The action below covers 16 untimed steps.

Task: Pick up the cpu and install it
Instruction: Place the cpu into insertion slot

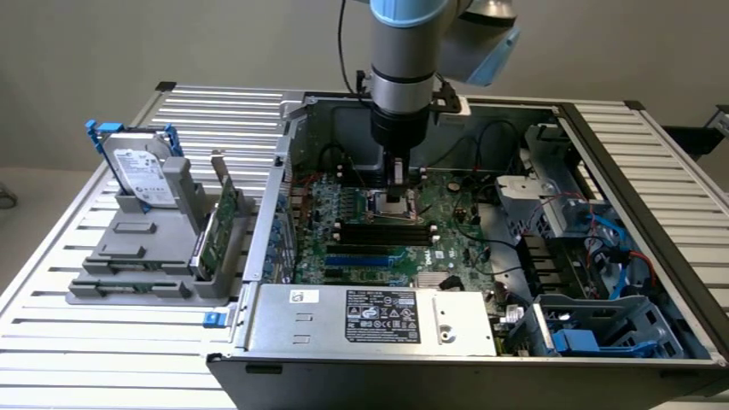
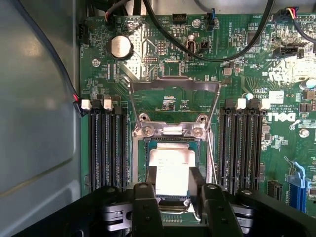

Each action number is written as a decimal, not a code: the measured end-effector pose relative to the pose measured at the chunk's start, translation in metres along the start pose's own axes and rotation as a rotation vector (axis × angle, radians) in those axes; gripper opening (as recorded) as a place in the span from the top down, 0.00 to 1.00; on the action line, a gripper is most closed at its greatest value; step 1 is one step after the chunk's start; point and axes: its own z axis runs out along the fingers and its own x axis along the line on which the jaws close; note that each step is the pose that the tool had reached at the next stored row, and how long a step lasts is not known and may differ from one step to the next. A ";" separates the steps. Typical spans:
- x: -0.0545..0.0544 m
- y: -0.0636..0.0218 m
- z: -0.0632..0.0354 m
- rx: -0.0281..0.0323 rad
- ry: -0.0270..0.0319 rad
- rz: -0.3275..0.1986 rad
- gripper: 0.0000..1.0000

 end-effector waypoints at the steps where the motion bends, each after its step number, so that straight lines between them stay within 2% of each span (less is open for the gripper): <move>1: 0.000 0.0001 -0.0020 0.0001 -0.0001 0.000 0.70; 2: 0.000 0.0003 -0.0037 0.0001 0.0000 0.000 0.70; 4: 0.000 0.0006 -0.0074 0.0000 0.0001 0.000 0.82; 5: 0.001 0.0008 -0.0093 0.0000 0.0002 0.000 0.82; 6: 0.001 0.0009 -0.0111 0.0001 0.0003 0.000 0.88; 7: 0.001 0.0011 -0.0127 0.0000 0.0004 0.000 0.89; 13: 0.001 0.0028 -0.0190 0.0004 0.0009 0.000 0.89; 16: 0.001 0.0080 -0.0207 0.0024 0.0026 0.000 0.89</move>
